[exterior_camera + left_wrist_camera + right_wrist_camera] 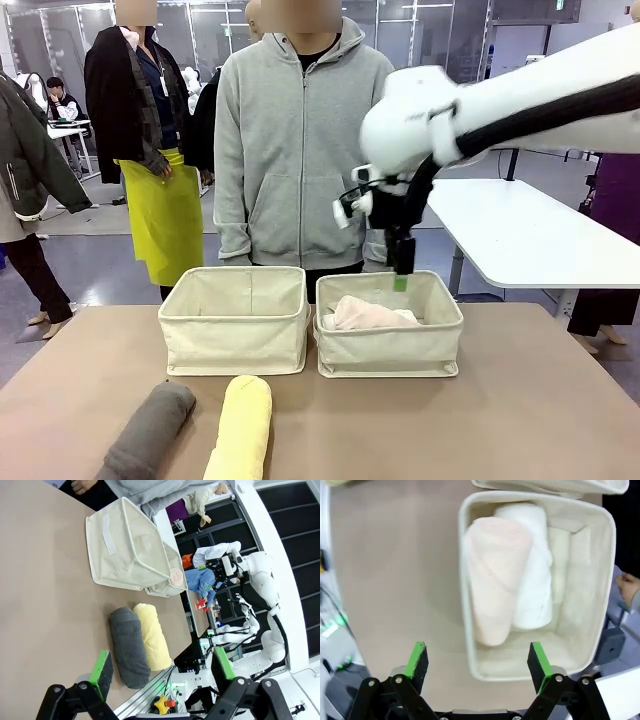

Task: Divide the towels into two baskets.
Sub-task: Pick up one hotel-folded towel from the bottom of the table and place it in the Fabric basket indicated by the person.

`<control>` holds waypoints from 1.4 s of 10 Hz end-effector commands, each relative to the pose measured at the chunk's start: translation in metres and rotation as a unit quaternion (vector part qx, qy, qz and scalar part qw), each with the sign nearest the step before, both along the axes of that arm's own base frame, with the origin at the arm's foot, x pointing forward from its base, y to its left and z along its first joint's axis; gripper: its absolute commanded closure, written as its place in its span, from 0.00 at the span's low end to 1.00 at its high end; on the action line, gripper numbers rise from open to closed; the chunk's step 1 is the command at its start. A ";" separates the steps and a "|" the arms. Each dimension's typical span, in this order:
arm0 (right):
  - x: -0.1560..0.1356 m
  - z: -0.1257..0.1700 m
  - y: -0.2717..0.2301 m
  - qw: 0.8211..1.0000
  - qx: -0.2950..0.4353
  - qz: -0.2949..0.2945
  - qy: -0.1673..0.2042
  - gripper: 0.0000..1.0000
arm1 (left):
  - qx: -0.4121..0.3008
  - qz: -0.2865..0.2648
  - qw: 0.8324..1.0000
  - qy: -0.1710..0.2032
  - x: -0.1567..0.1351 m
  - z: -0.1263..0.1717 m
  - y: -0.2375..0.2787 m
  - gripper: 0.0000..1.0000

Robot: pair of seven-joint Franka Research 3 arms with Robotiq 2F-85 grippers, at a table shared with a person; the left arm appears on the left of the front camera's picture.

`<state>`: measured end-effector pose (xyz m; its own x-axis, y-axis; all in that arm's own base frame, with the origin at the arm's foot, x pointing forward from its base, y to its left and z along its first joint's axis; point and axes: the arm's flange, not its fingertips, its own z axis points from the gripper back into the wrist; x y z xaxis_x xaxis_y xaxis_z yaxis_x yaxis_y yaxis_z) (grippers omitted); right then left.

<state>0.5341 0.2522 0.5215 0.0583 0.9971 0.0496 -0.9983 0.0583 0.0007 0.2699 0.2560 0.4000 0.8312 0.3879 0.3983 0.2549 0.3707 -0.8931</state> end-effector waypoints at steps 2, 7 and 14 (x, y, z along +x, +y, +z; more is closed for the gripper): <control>-0.033 -0.015 -0.111 0.977 0.144 -0.123 0.099 0.00 | -0.008 0.001 1.000 -0.007 -0.001 0.002 0.002 0.00; -0.081 -0.074 -0.313 0.799 0.423 -0.301 0.303 0.00 | -0.008 0.001 1.000 -0.007 -0.001 0.002 0.002 0.00; -0.191 -0.179 -0.488 0.554 0.518 -0.494 0.425 0.00 | -0.008 0.001 1.000 -0.007 -0.001 0.002 0.002 0.00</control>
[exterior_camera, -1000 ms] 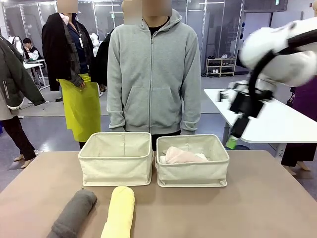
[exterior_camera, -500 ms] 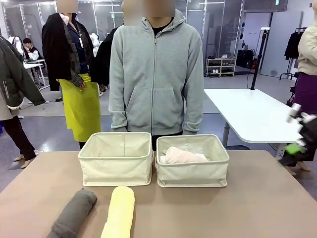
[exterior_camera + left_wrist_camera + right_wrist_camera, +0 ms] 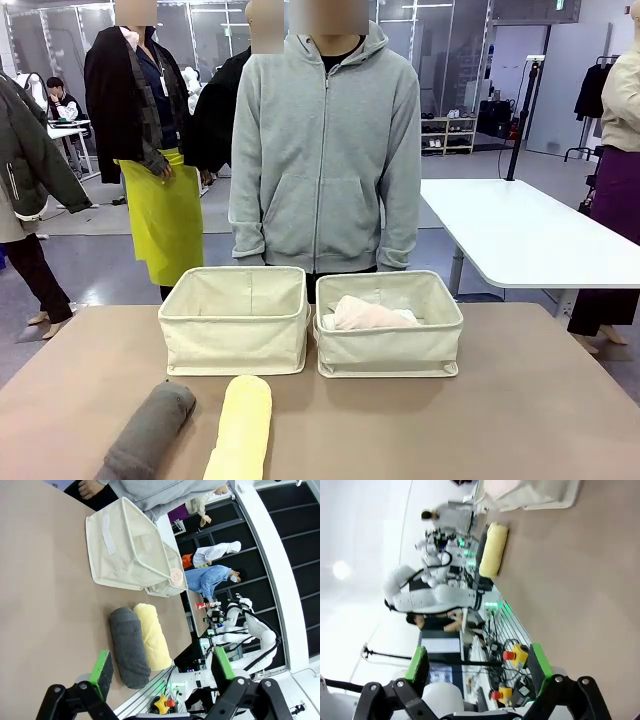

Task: Divide the towels into two baskets.
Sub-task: Pick up one hotel-folded towel from the bottom of the table and place it in the Fabric basket indicated by the person.

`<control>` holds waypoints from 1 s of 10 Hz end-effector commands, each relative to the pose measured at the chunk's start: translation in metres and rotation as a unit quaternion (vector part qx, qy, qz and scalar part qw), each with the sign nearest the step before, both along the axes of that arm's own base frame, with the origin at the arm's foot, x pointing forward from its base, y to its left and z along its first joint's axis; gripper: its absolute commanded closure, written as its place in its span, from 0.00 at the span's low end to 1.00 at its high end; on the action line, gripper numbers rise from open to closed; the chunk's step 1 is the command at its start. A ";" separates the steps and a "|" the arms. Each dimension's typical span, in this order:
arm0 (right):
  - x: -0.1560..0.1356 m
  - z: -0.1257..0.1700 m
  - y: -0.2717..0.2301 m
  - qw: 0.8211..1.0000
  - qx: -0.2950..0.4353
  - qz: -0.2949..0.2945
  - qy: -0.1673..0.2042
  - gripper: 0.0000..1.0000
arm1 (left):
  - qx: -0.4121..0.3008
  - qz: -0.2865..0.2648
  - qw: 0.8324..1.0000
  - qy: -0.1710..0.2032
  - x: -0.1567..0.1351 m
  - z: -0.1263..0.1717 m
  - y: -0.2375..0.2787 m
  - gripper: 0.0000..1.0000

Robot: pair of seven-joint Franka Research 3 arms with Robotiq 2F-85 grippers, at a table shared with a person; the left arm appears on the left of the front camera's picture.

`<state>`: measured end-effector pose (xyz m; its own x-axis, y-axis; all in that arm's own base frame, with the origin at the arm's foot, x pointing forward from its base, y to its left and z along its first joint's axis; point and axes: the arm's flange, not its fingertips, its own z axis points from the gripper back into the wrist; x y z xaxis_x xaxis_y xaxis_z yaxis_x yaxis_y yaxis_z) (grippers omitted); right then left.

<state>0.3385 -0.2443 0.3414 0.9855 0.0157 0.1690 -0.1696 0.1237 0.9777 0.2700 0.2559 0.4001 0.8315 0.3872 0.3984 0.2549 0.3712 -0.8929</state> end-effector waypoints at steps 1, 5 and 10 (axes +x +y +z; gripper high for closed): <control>0.012 -0.005 0.011 0.998 0.007 -0.039 0.048 0.00 | -0.008 0.002 1.000 -0.007 -0.001 0.002 0.002 0.00; 0.000 0.000 0.000 1.000 0.000 0.000 0.000 0.00 | -0.008 0.002 1.000 -0.007 -0.001 0.002 0.002 0.00; 0.000 0.000 0.000 1.000 0.000 0.000 0.000 0.00 | -0.008 0.002 1.000 -0.007 -0.001 0.002 0.002 0.00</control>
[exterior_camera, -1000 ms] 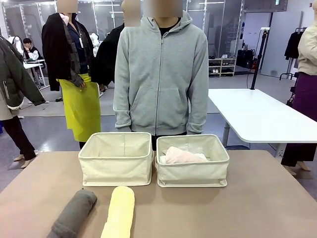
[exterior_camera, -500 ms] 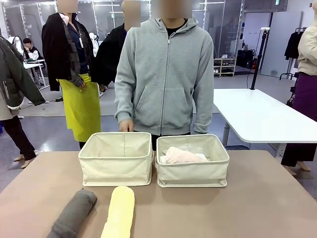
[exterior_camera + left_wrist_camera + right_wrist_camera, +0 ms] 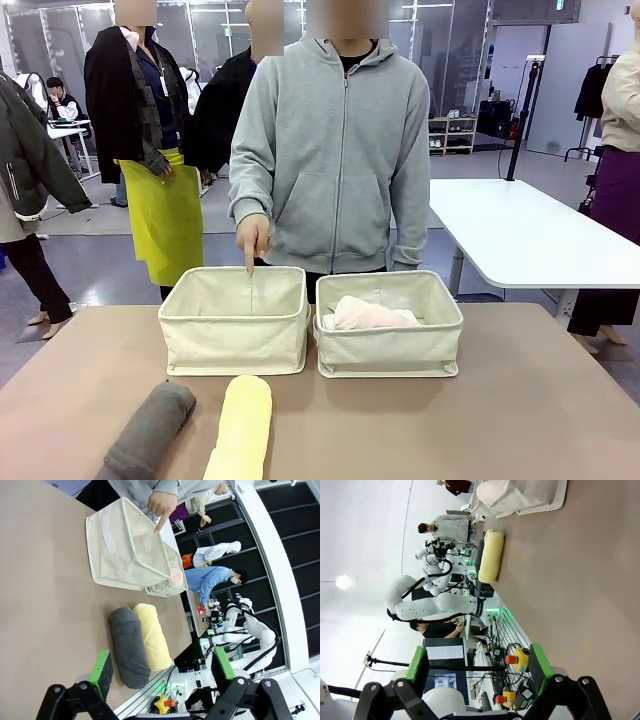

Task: Divide the towels into two baskets.
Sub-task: Pick up one hotel-folded towel from the bottom of the table and place it in the Fabric basket indicated by the person.

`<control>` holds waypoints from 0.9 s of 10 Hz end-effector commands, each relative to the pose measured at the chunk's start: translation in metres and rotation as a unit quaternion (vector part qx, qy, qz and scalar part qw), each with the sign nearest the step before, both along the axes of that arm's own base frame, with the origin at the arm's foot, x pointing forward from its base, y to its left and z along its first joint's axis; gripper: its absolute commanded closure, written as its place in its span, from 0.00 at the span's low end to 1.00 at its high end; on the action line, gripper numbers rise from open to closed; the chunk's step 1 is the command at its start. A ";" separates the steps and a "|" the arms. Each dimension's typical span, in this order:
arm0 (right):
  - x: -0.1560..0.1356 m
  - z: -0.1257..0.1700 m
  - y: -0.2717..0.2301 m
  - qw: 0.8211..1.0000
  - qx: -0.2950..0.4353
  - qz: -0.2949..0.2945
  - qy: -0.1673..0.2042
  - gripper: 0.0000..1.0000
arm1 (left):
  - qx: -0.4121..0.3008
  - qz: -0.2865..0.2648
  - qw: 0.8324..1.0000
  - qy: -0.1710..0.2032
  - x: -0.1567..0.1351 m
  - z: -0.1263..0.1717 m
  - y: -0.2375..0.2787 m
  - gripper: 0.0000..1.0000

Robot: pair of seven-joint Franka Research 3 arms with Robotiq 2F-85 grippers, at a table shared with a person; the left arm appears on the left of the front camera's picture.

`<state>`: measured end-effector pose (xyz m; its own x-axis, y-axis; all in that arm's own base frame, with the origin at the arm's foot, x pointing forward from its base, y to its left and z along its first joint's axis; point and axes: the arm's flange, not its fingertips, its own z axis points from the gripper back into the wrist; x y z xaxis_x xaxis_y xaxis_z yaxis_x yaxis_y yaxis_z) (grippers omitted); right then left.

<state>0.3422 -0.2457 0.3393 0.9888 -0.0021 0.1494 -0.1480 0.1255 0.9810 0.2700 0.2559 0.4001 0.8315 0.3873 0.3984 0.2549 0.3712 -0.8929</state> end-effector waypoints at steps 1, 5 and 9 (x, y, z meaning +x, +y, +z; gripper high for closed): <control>-0.004 0.002 0.001 1.000 -0.001 0.009 -0.010 0.00 | -0.008 0.002 1.000 -0.007 -0.001 0.002 0.002 0.00; -0.004 0.002 0.001 1.000 -0.001 0.009 -0.010 0.00 | -0.008 0.002 1.000 -0.007 -0.001 0.002 0.002 0.00; -0.004 0.002 0.001 1.000 -0.001 0.009 -0.010 0.00 | 0.020 -0.005 1.000 0.005 0.004 0.002 -0.021 0.00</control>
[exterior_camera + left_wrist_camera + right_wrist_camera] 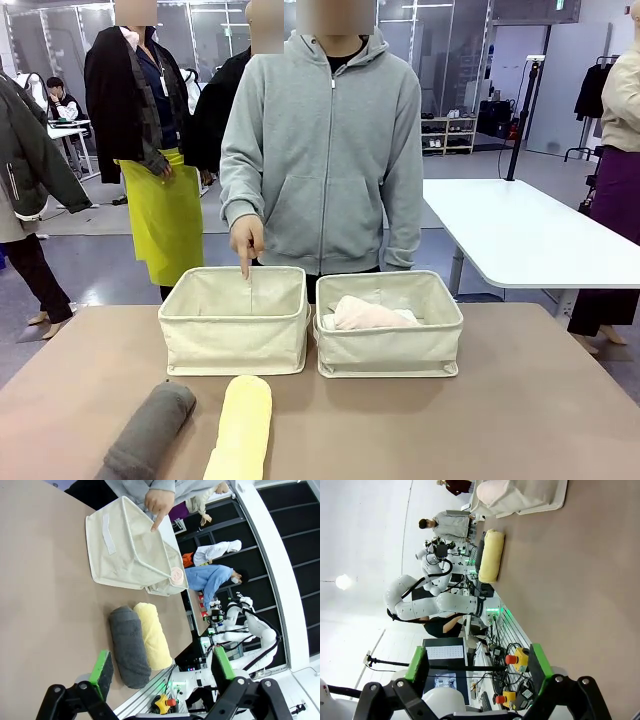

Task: Divide the towels into two baskets.
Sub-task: Pick up one hotel-folded towel from the bottom of the table and place it in the Fabric basket indicated by the person.

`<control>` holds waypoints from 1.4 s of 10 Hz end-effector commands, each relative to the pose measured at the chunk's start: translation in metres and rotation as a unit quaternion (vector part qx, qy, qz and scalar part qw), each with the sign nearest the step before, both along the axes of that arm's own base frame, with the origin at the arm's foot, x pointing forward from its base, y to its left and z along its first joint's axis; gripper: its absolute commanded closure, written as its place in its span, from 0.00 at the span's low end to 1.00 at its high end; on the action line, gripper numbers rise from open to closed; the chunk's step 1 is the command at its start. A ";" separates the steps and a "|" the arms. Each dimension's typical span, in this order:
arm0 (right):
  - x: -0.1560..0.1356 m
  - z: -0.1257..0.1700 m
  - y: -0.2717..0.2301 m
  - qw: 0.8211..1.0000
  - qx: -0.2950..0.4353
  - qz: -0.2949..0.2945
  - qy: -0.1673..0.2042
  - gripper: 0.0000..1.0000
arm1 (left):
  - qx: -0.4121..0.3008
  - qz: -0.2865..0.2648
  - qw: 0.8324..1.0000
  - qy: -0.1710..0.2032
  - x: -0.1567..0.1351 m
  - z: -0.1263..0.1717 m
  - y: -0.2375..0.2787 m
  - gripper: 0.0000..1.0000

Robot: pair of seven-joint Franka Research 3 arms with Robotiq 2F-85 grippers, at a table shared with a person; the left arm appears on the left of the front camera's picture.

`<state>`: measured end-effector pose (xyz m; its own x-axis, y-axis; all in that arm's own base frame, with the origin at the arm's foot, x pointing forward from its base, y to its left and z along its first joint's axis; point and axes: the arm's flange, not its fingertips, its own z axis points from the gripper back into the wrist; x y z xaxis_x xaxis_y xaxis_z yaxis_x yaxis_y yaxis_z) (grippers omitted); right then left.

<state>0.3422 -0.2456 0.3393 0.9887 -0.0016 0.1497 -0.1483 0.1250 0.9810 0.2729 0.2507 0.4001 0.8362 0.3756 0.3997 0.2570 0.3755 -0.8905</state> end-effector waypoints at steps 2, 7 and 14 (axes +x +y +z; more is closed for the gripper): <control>-0.004 0.002 0.001 1.000 -0.001 0.009 -0.010 0.00 | 0.088 -0.006 0.996 0.029 0.008 0.001 -0.052 0.00; -0.004 0.002 0.001 1.000 -0.001 0.009 -0.010 0.00 | 0.242 -0.048 0.967 0.064 0.009 0.001 -0.152 0.00; -0.004 0.002 0.001 1.000 -0.001 0.009 -0.010 0.00 | 0.372 -0.123 0.911 0.129 0.022 -0.028 -0.268 0.00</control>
